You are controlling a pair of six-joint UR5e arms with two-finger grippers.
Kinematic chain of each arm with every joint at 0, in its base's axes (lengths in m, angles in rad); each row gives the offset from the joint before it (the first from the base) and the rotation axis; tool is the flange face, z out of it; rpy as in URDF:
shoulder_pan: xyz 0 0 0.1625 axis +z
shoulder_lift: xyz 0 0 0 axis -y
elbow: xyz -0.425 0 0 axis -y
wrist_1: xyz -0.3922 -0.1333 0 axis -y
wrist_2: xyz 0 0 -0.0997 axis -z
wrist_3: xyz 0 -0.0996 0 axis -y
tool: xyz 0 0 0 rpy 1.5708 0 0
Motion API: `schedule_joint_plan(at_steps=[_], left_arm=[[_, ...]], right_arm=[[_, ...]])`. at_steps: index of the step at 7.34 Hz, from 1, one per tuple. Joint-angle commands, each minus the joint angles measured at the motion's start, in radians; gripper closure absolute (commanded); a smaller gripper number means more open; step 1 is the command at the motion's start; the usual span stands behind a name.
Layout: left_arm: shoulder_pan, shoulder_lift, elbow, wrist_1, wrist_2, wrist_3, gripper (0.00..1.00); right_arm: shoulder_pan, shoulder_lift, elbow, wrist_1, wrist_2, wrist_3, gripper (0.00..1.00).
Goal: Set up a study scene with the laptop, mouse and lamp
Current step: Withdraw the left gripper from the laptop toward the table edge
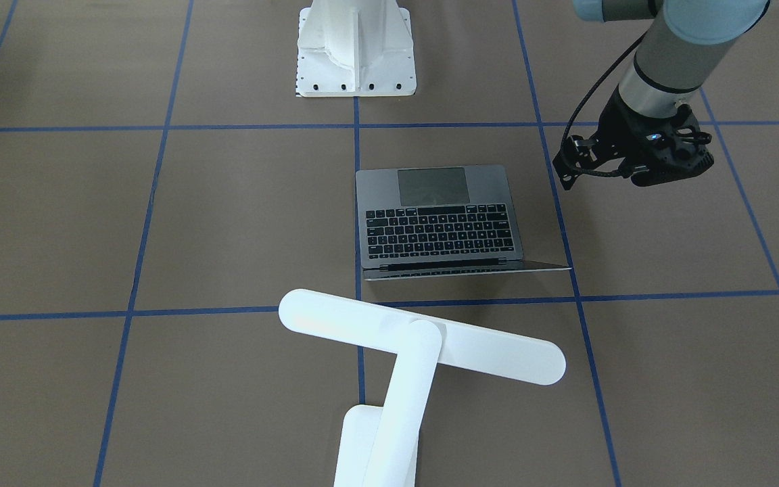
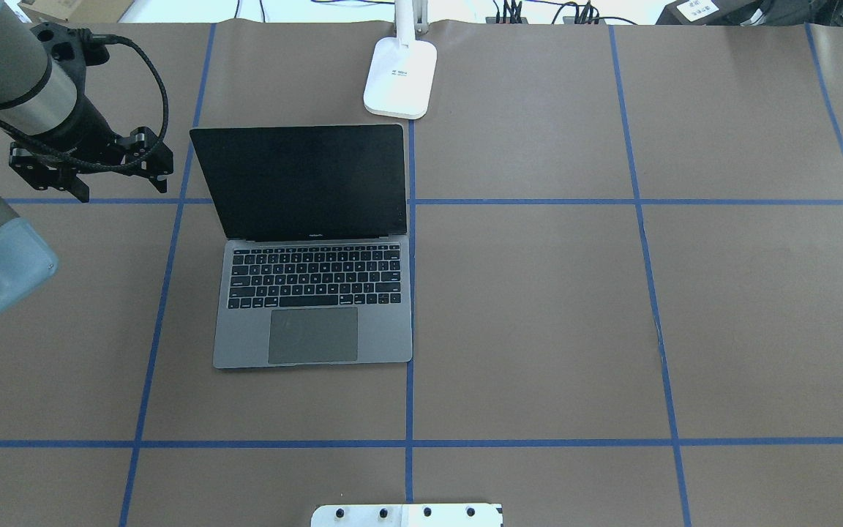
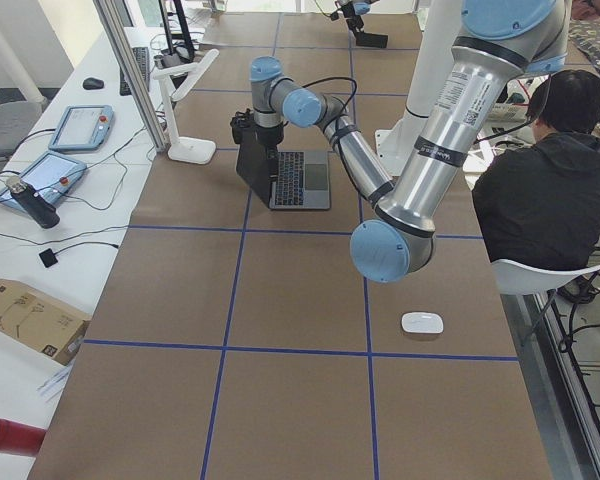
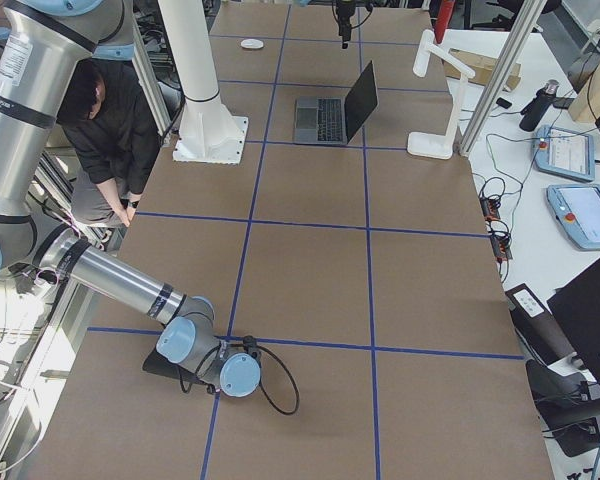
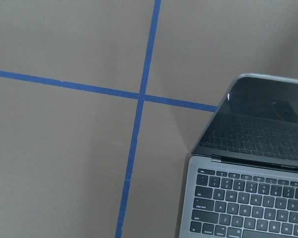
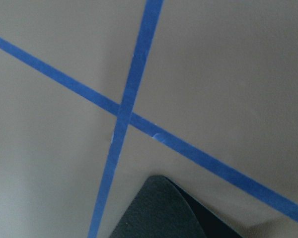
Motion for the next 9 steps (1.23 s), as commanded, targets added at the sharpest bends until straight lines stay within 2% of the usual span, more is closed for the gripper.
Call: schedule_joint_plan(at_steps=[1, 2, 3, 5, 6, 7, 8, 9], left_arm=[[0.0, -0.001, 0.0, 0.0, 0.01, 0.001, 0.0], [0.0, 0.001, 0.0, 0.0, 0.01, 0.001, 0.0], [0.0, 0.001, 0.0, 0.0, 0.008, 0.0, 0.0], [0.0, -0.001, 0.0, 0.0, 0.01, 0.0, 0.0], [0.0, -0.001, 0.0, 0.0, 0.01, 0.0, 0.0], [0.0, -0.001, 0.0, 0.0, 0.01, 0.0, 0.0], [0.0, 0.001, 0.0, 0.0, 0.01, 0.001, 0.0], [-0.002, 0.002, 0.0, 0.0, 0.008, 0.003, 0.0]], right_arm=[[-0.014, -0.004, 0.0, -0.003, 0.024, -0.005, 0.6], [-0.019, -0.004, 0.0, -0.001, 0.026, -0.006, 0.96], [-0.02, -0.007, 0.0, -0.001, 0.026, -0.032, 1.0], [-0.016, -0.018, 0.027, -0.001, 0.027, -0.068, 1.0], [-0.014, -0.035, 0.067, -0.004, 0.034, -0.066, 1.0], [-0.011, -0.043, 0.13, -0.063, 0.05, -0.063, 1.0], [-0.008, -0.046, 0.264, -0.231, 0.05, -0.062, 1.0], [0.019, -0.04, 0.445, -0.477, 0.037, -0.06, 1.0]])
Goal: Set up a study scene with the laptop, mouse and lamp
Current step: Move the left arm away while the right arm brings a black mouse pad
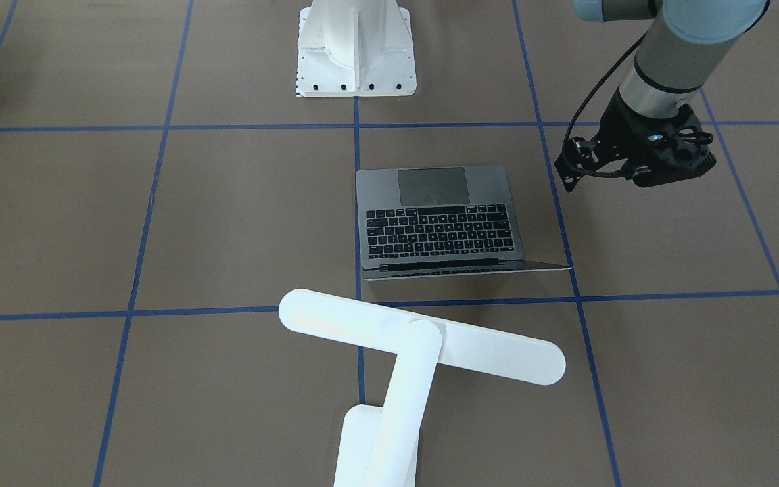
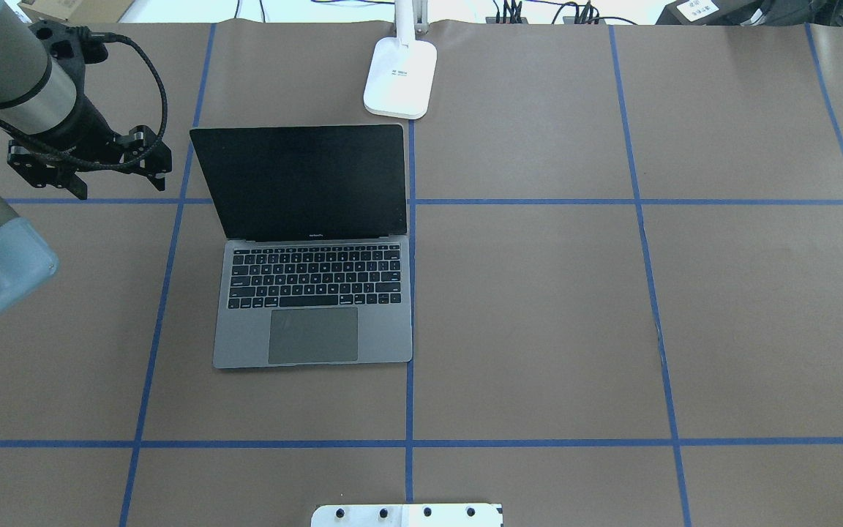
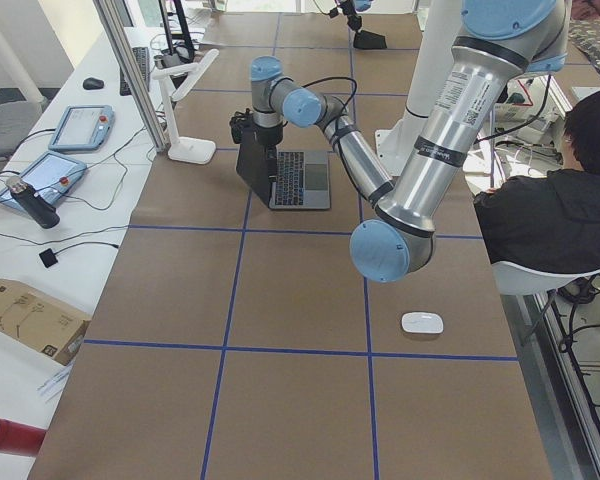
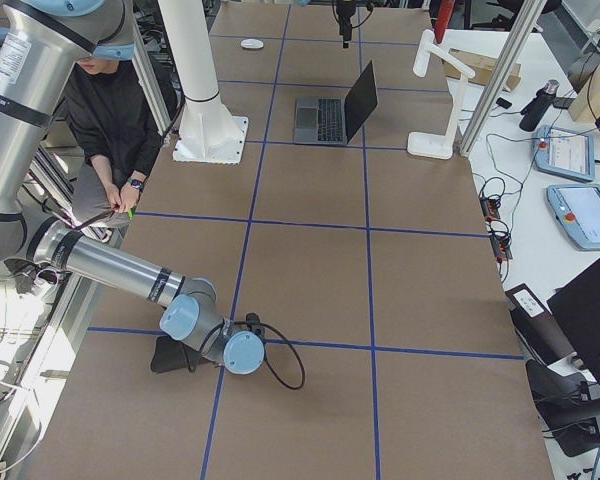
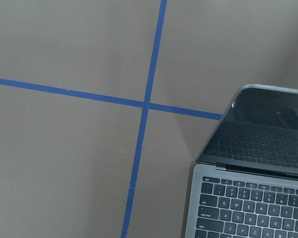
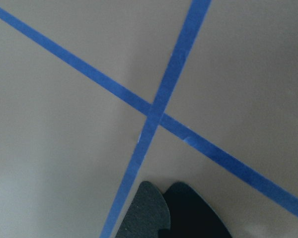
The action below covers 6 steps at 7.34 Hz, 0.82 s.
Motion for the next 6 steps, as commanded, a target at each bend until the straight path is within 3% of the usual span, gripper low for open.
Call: schedule_joint_plan(at_steps=[1, 2, 3, 6], left_arm=[[-0.003, 0.005, 0.0, -0.002, 0.0, 0.003, 0.0], [-0.004, 0.011, 0.0, 0.0, 0.0, 0.056, 0.0], [-0.006, 0.044, -0.014, 0.002, 0.0, 0.125, 0.0], [-0.047, 0.156, -0.051, -0.002, -0.003, 0.349, 0.0]], right_arm=[[0.028, 0.041, 0.313, -0.475, -0.004, 0.013, 1.0], [0.05, 0.13, 0.355, -0.634, -0.007, 0.075, 1.0], [0.05, 0.197, 0.377, -0.682, -0.002, 0.164, 1.0], [0.048, 0.382, 0.429, -0.674, -0.01, 0.57, 1.0]])
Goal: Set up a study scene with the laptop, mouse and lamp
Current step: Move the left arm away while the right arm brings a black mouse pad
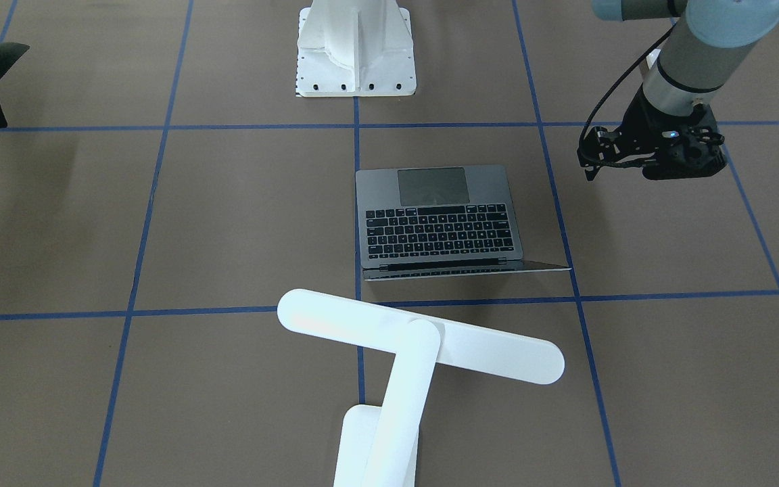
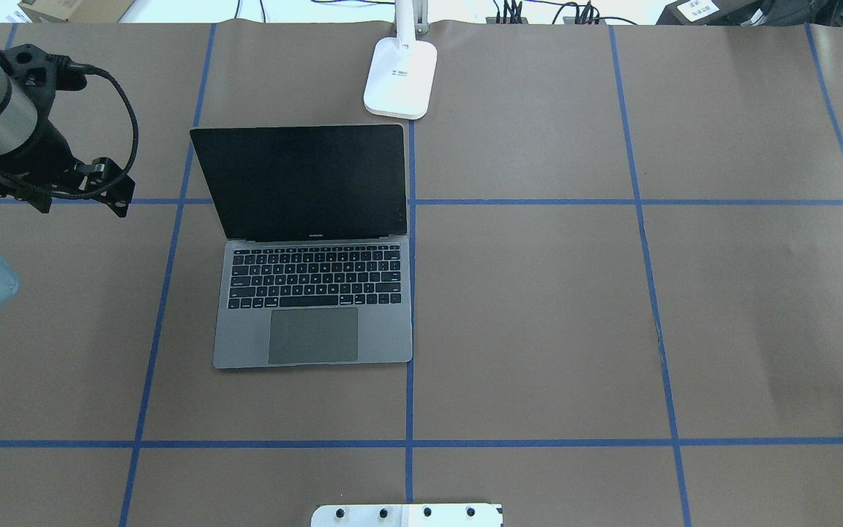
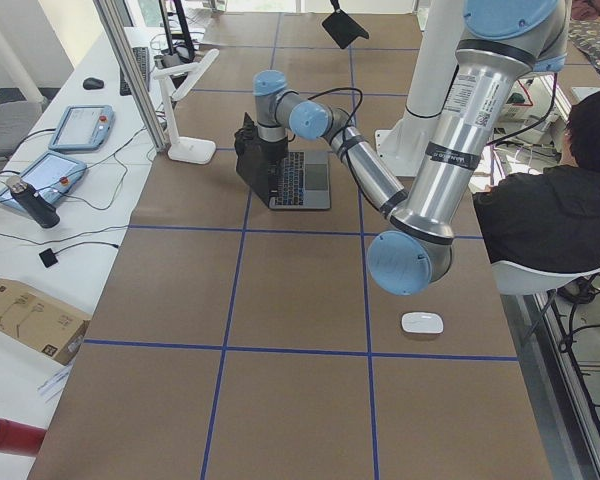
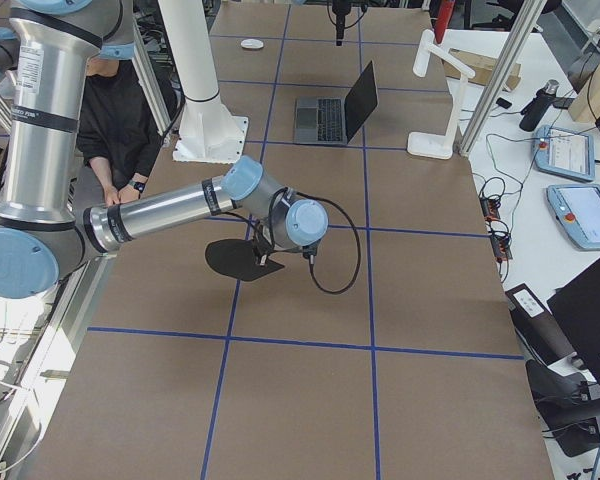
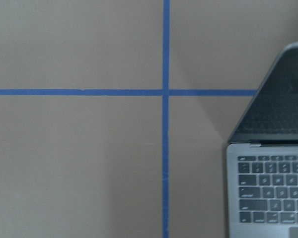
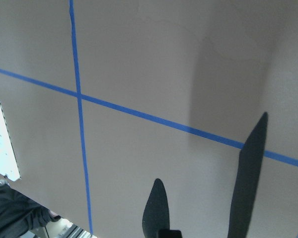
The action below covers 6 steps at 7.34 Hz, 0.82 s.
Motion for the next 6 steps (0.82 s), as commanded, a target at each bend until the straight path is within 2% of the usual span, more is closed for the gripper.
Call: schedule_joint_plan(at_steps=[1, 6], left_arm=[[-0.062, 0.075, -0.005, -0.003, -0.004, 0.169, 0.0], [-0.177, 0.155, 0.044, -0.009, -0.01, 0.379, 0.0]], right_arm=[[-0.001, 0.12, 0.008, 0.001, -0.004, 0.231, 1.0], [-0.134, 0.261, -0.011, 0.004, -0.02, 0.469, 1.0]])
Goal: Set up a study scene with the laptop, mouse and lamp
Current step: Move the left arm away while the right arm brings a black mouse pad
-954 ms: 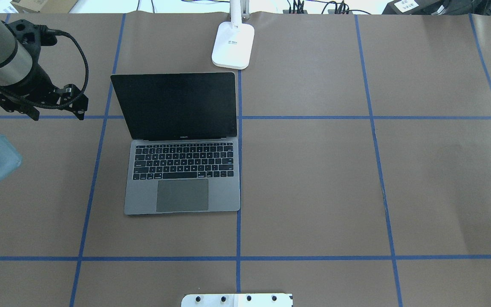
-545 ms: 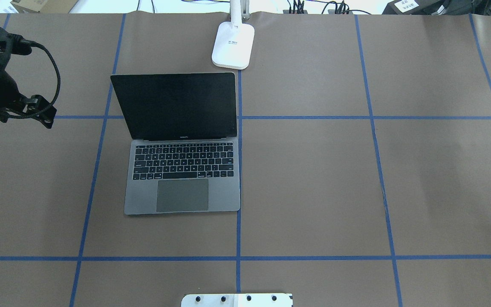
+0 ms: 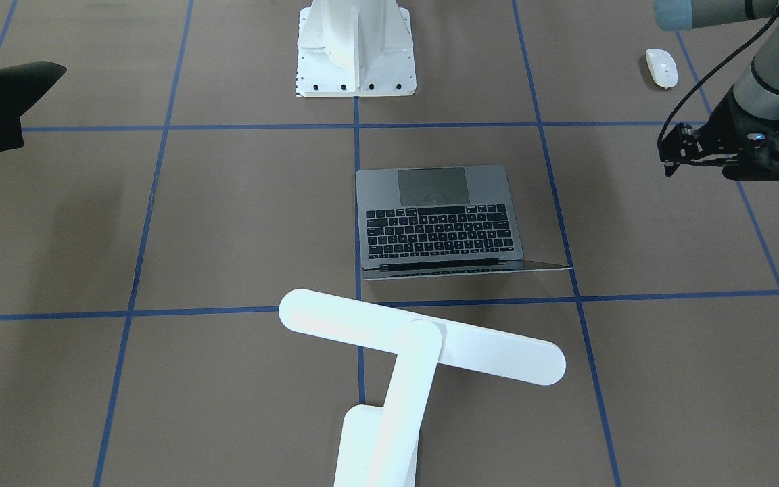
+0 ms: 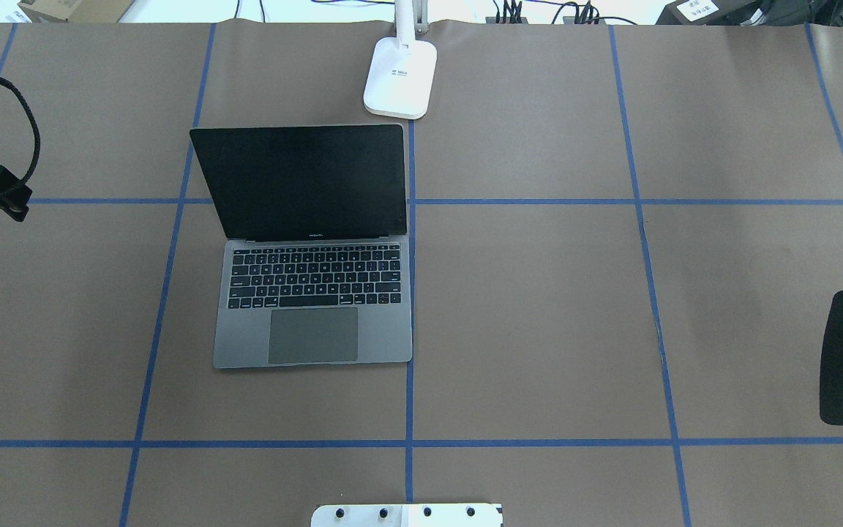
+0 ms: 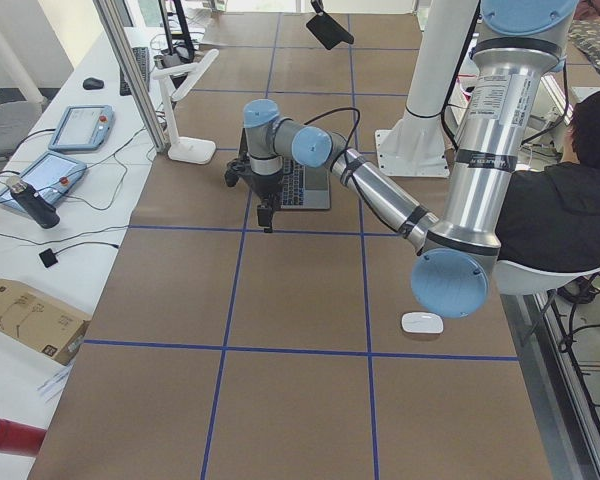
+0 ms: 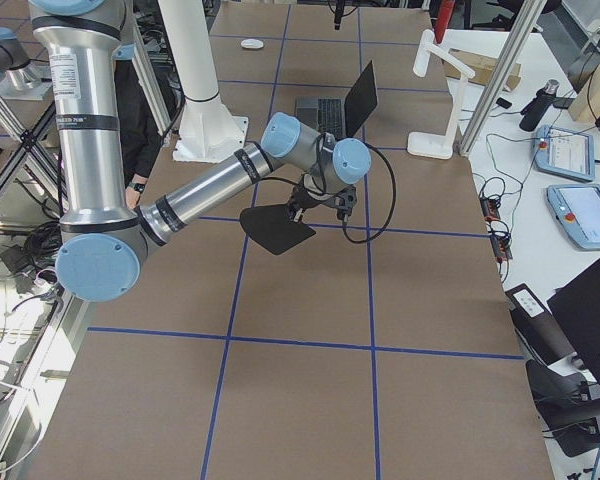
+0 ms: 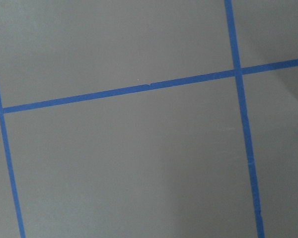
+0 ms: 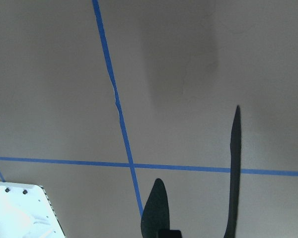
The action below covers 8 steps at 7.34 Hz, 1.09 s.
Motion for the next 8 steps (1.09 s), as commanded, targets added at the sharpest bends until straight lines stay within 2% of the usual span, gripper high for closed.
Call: schedule_joint_plan(at_steps=[1, 2, 3, 4, 5, 6, 7, 8], left_arm=[[-0.062, 0.021, 0.042, -0.003, -0.002, 0.108, 0.0], [-0.078, 0.024, 0.062, -0.024, -0.002, 0.127, 0.0], [-0.081, 0.028, 0.081, -0.05, -0.002, 0.127, 0.0], [-0.082, 0.028, 0.096, -0.064, -0.002, 0.127, 0.0], [-0.092, 0.03, 0.098, -0.066, -0.002, 0.129, 0.0], [-0.095, 0.03, 0.102, -0.066, -0.002, 0.136, 0.0], [-0.107, 0.03, 0.113, -0.066, -0.002, 0.153, 0.0], [-0.11, 0.03, 0.118, -0.066, -0.002, 0.156, 0.0]], right_arm=[[-0.081, 0.116, -0.007, 0.001, 0.0, 0.197, 1.0], [-0.118, 0.183, -0.007, 0.002, 0.0, 0.323, 1.0], [-0.179, 0.213, -0.039, 0.06, -0.002, 0.415, 1.0], [-0.259, 0.233, -0.069, 0.179, -0.008, 0.562, 1.0], [-0.346, 0.254, -0.097, 0.329, -0.067, 0.738, 1.0], [-0.399, 0.259, -0.137, 0.497, -0.089, 0.878, 1.0], [-0.421, 0.262, -0.184, 0.636, -0.091, 0.956, 1.0], [-0.438, 0.283, -0.235, 0.725, -0.091, 1.003, 1.0]])
